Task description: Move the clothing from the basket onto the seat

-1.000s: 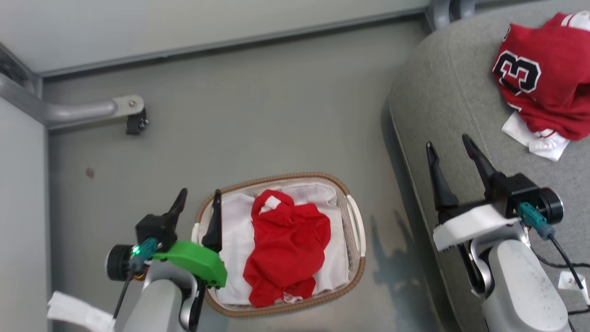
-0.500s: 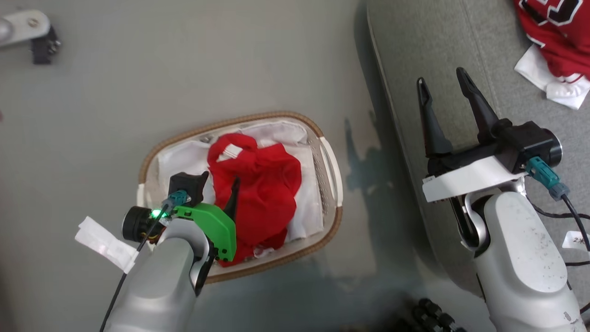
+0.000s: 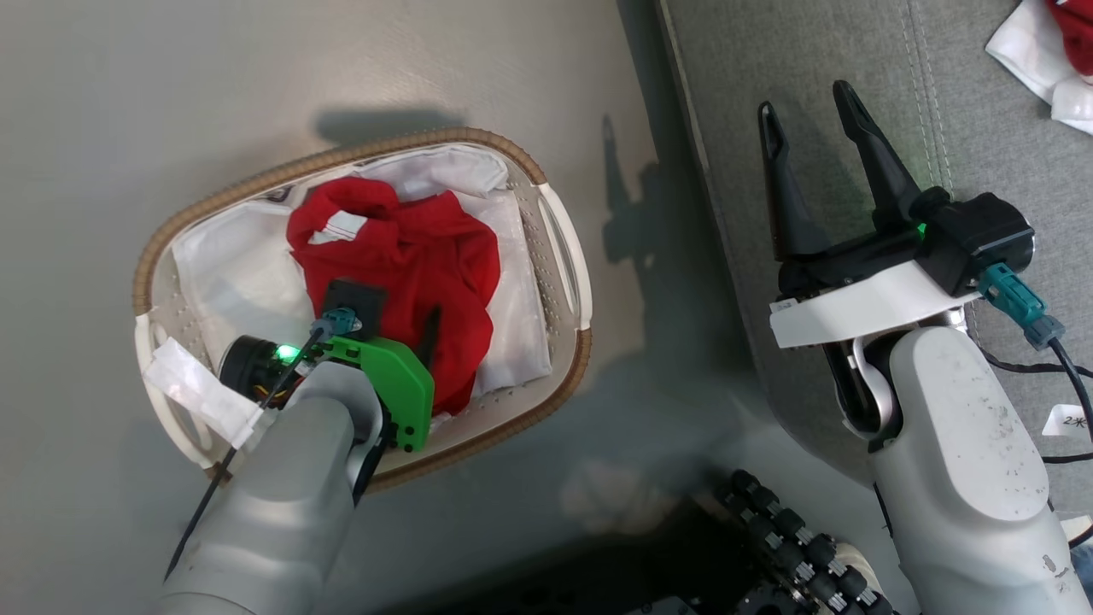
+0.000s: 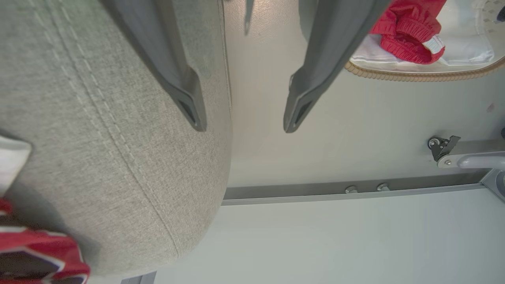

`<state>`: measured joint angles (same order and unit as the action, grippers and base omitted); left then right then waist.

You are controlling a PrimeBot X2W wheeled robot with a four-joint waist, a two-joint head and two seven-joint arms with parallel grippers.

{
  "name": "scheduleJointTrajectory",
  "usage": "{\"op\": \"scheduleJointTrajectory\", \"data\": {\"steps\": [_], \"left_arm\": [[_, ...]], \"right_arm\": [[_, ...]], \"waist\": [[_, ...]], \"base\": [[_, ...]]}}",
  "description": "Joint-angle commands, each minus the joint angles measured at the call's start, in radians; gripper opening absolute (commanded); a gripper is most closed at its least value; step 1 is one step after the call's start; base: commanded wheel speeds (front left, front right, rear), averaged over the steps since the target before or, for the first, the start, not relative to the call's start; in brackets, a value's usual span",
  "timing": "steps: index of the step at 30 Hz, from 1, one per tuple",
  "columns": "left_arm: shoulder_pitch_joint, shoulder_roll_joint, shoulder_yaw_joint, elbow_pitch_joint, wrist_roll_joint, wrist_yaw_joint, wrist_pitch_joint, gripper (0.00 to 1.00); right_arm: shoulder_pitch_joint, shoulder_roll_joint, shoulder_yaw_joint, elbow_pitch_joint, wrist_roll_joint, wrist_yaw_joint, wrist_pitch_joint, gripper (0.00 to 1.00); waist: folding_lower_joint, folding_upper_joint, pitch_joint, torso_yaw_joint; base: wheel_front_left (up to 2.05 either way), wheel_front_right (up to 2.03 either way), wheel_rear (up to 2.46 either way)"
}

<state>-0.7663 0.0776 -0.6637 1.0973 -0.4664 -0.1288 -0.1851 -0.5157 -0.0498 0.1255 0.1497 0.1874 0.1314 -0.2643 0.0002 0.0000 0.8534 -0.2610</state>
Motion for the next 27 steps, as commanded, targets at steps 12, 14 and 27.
{"op": "scheduleJointTrajectory", "data": {"steps": [12,14,27], "left_arm": [[-0.05,0.007,0.014,0.125,-0.038,0.003,-0.032,0.0],[-0.044,0.008,0.014,0.128,-0.043,0.002,-0.044,0.0],[0.055,0.039,0.031,-0.007,-0.03,0.001,-0.081,0.0]], "right_arm": [[-0.016,-0.002,0.008,0.014,0.005,-0.001,0.0,1.0],[-0.012,-0.002,0.011,0.017,0.0,-0.001,0.0,1.0],[0.065,-0.002,0.005,0.068,-0.06,-0.001,0.0,1.0]], "waist": [[-0.0002,0.0,0.029,-0.019],[-0.0002,0.0,0.01,-0.013],[-0.0002,0.0,-0.237,0.053]], "base": [[0.0,0.0,0.0],[0.0,0.0,0.0],[0.0,0.0,0.0]]}}
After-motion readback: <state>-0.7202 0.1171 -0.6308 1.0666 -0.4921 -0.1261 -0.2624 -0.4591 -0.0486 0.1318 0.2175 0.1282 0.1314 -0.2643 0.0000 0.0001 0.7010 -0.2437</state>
